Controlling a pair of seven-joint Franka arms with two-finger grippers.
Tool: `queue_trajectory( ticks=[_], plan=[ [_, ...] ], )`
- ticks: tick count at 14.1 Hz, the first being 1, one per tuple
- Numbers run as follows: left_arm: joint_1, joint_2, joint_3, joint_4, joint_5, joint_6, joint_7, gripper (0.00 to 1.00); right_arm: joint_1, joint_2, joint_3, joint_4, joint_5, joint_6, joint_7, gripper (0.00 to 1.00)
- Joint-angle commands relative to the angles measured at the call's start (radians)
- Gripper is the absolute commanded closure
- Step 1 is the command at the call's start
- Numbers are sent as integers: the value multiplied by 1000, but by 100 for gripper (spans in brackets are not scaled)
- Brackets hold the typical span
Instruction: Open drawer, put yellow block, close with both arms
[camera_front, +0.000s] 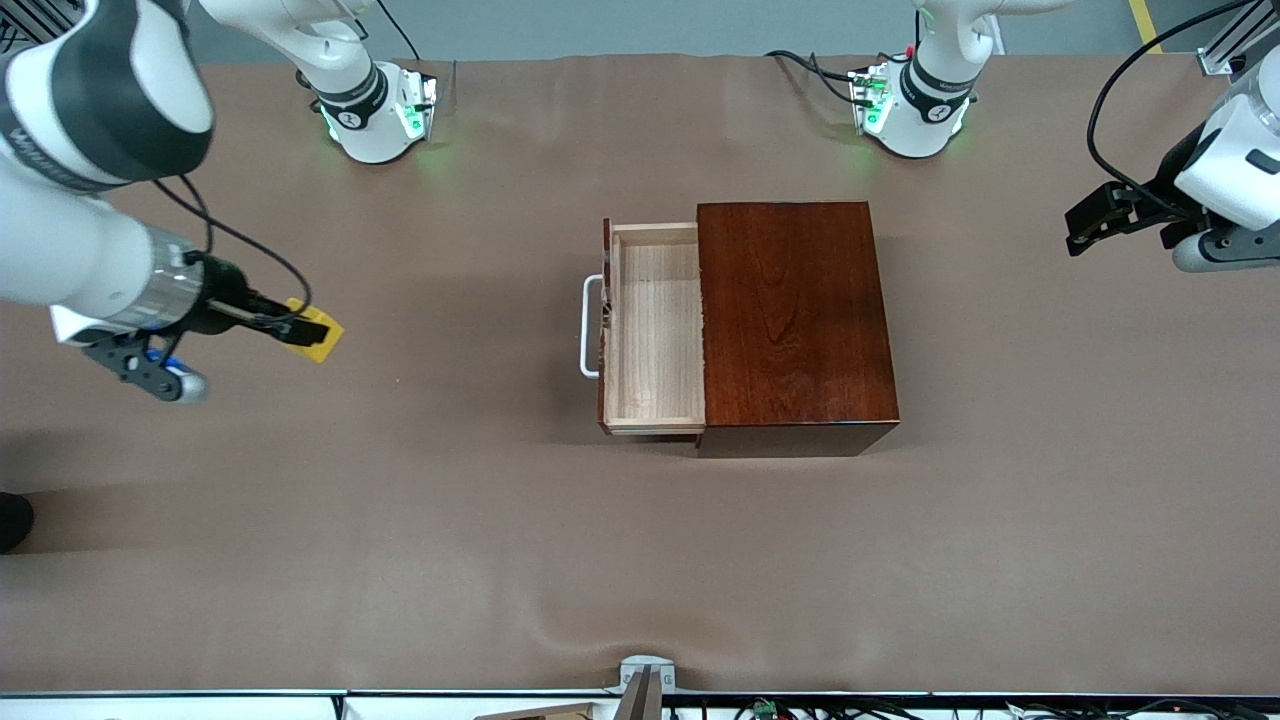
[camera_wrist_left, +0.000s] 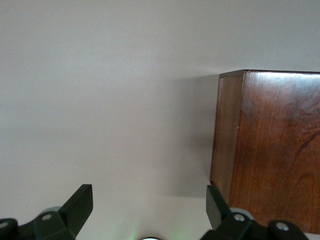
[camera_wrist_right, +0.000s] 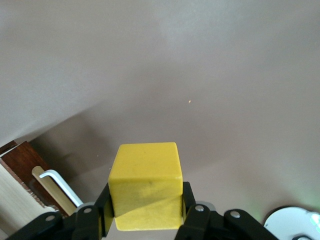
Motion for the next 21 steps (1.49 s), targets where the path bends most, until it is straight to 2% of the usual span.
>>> queue_trajectory(
  ticks=[1,4,8,15,21],
  plan=[
    [17,-30,-11,-12,-21,-12,18,0,60,6,-12,11,38,7,115,100],
    [17,-30,-10,-11,-65,-12,18,0,130,14,-13,11,54,73,262,100],
    [17,-29,-4,-6,-65,-13,18,0,222,38,-13,10,55,128,466,100],
    [17,-29,-2,-8,-64,-16,18,0,313,75,-13,8,86,165,678,100],
    [19,-29,-2,-8,-65,-18,18,0,428,152,-13,7,87,316,972,100]
  ],
)
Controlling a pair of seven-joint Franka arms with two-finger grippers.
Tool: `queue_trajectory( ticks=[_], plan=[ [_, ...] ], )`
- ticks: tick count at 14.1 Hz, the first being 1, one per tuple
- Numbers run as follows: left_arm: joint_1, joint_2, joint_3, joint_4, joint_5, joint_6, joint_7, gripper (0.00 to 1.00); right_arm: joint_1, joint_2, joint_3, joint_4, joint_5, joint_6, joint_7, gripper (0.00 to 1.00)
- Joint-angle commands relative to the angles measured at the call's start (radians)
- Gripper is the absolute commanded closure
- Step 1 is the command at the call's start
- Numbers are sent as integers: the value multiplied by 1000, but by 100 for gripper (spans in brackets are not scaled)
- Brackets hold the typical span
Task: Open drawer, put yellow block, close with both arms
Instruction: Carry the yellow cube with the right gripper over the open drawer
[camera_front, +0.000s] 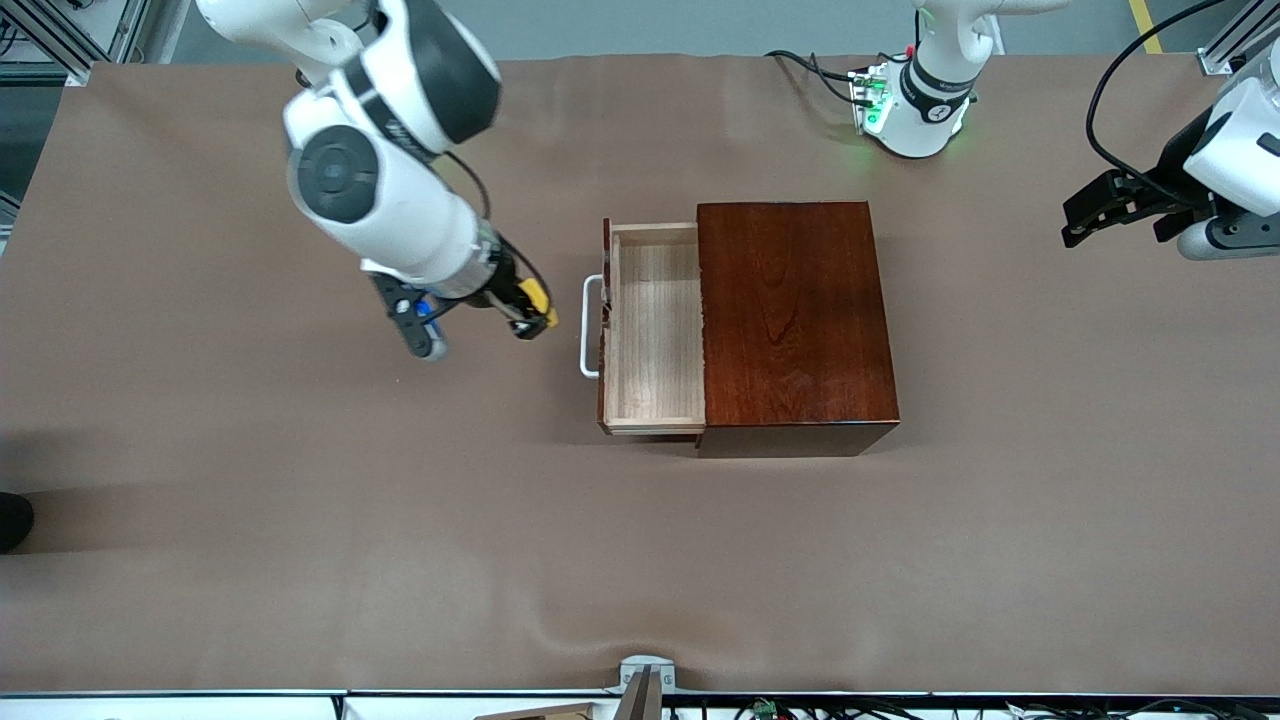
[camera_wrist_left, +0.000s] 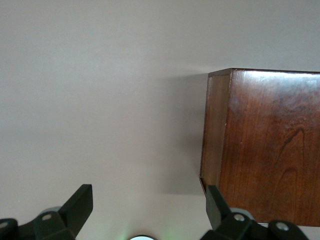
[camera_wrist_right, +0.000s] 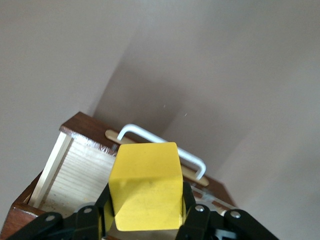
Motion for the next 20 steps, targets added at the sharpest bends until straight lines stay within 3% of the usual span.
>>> queue_trajectory(
  ticks=[1,7,9,12,20],
  plan=[
    [17,-19,-6,-8,-20,-12,17,0,51,37,-13,11,19,57,124,100],
    [17,-17,-6,-6,-18,-12,16,0,128,115,-11,11,33,157,315,100],
    [17,-17,-6,-6,-18,-12,16,0,130,128,-13,9,141,174,322,100],
    [20,-14,-6,-6,-18,-11,16,0,136,163,-13,6,219,219,329,100],
    [20,-11,-6,-6,-18,-6,16,0,190,241,-14,2,225,252,333,100]
  ],
)
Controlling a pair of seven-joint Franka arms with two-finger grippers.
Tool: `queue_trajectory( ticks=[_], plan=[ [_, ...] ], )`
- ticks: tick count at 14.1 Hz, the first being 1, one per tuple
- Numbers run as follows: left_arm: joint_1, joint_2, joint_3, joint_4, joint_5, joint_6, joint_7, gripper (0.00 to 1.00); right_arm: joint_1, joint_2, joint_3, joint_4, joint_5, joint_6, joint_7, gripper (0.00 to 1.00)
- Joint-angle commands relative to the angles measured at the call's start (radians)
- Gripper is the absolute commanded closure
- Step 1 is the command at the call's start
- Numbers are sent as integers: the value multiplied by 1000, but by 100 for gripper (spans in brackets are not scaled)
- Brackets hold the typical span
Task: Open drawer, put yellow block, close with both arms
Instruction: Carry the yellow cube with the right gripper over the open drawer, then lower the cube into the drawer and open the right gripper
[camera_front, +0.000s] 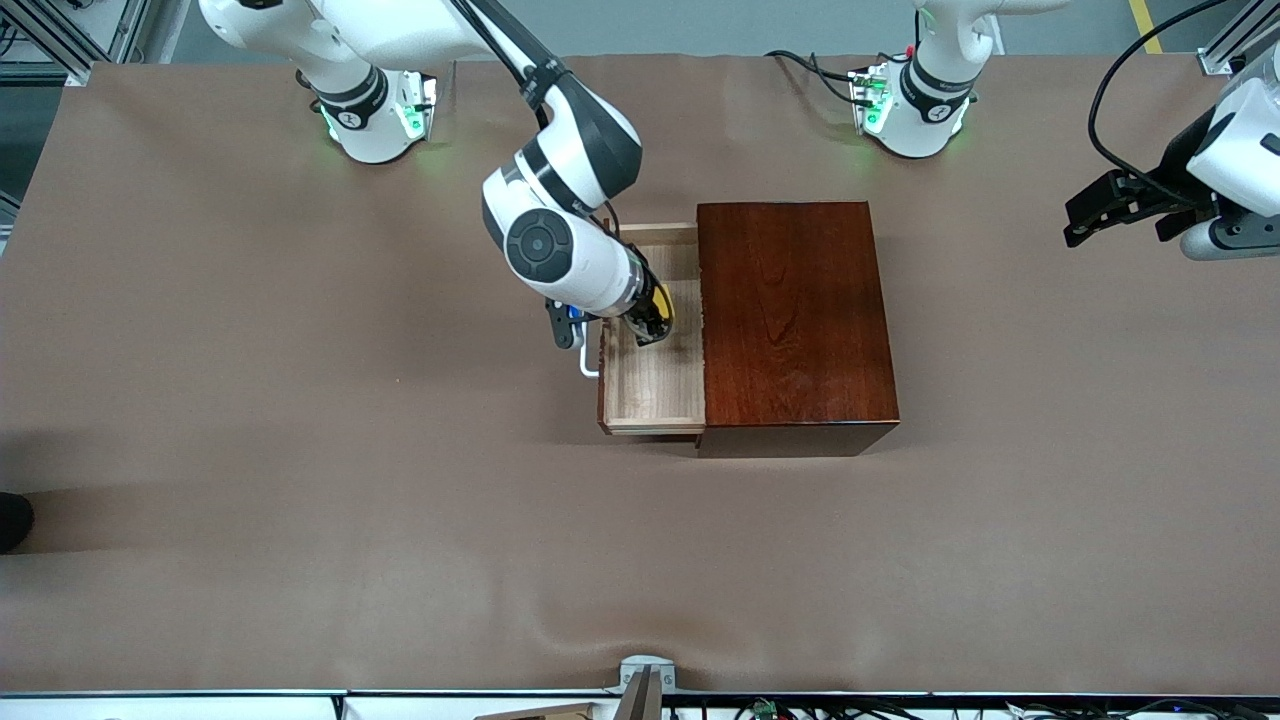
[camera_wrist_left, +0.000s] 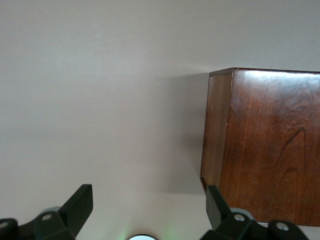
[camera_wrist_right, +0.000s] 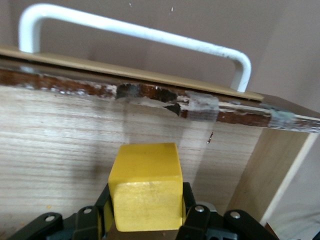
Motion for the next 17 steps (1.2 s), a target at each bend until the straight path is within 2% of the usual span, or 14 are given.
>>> queue_trajectory(
  ticks=[1,7,8,9,10,11,13,14,17],
  plan=[
    [14,-11,-6,-8,-18,-3,16,0,21,6,-12,2,15,11,17,100],
    [14,-9,-6,-6,-17,-1,16,0,22,9,-16,-17,9,21,32,100],
    [14,-9,-6,-6,-17,-1,16,0,22,9,-16,-18,9,25,31,88],
    [12,-9,-9,-6,-17,-1,16,0,22,9,-16,-18,9,25,31,65],
    [12,-9,-11,-6,-18,-1,16,0,24,10,-17,-18,7,24,32,35],
    [12,-9,-12,-6,-17,-1,16,0,25,13,-17,-18,7,22,35,18],
    [12,-11,-12,-5,-18,-1,16,0,25,13,-17,-14,7,21,42,3],
    [11,-11,-14,-5,-18,-3,7,0,25,13,-19,-13,7,16,43,0],
    [3,-9,-29,-5,-18,-6,-6,0,13,-5,-26,8,-17,-5,42,0]
  ],
)
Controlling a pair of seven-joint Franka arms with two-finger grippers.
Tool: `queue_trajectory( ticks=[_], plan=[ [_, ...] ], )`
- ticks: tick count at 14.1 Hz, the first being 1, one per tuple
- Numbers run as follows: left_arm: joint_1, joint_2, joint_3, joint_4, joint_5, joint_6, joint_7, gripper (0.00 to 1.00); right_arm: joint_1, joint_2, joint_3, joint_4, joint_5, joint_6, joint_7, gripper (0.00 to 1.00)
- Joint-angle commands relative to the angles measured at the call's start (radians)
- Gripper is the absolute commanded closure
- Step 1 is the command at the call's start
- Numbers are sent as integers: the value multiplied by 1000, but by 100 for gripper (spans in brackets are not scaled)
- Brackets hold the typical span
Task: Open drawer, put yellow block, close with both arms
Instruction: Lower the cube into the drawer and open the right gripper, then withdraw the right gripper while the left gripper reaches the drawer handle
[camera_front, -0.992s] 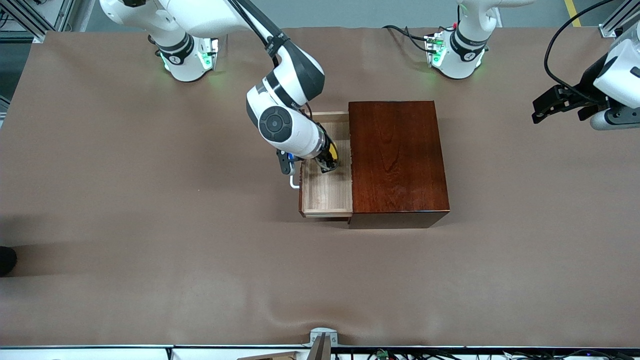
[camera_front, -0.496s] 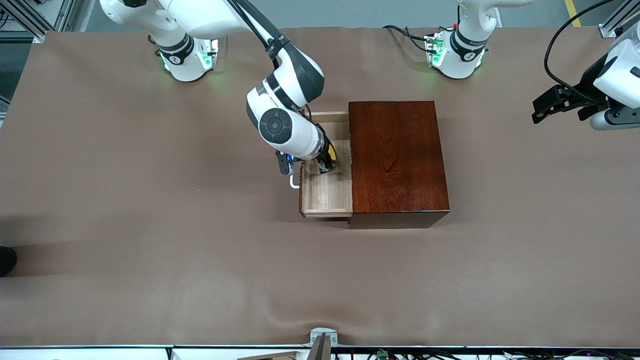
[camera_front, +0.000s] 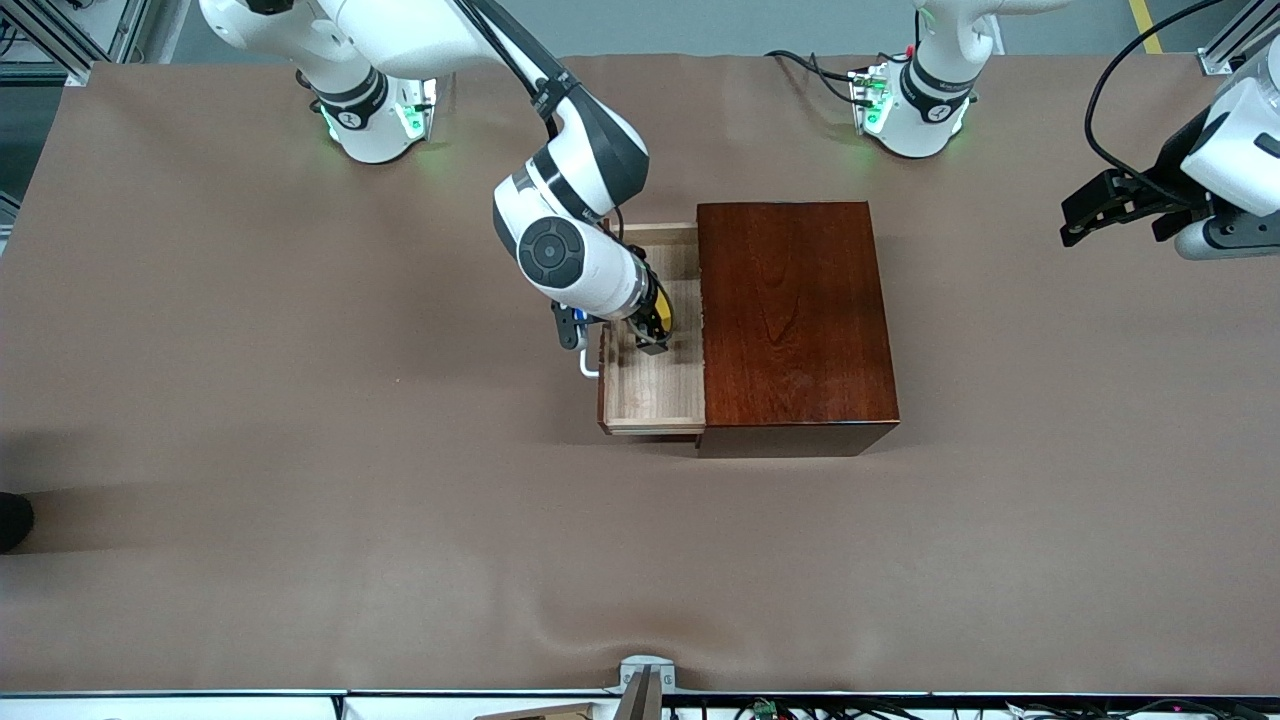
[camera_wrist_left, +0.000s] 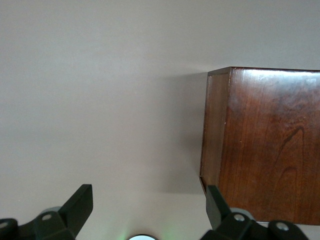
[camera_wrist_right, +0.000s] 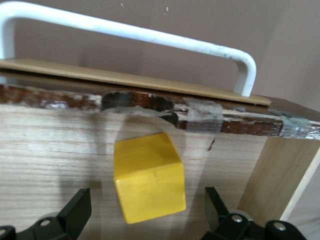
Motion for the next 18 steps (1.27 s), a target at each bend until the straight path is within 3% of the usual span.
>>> queue_trajectory(
  ticks=[1,4,6,10,13,18],
  plan=[
    [3,-8,-26,3,-18,-6,-7,0,1,-24,-14,46,-57,-52,18,0],
    [1,4,-76,17,-18,-8,-13,0,4,-27,-14,156,-259,-193,16,0],
    [-1,18,-125,23,-20,-8,-74,0,12,-32,-14,167,-390,-216,18,0],
    [-5,82,-268,83,-21,-6,-269,0,-59,-69,-12,198,-400,-219,-42,0],
    [-13,170,-398,141,-20,-1,-512,0,-80,-112,-15,201,-435,-280,-204,0],
    [-177,311,-429,187,-7,132,-868,0,-189,-162,-14,234,-418,-403,-414,0]
  ],
)
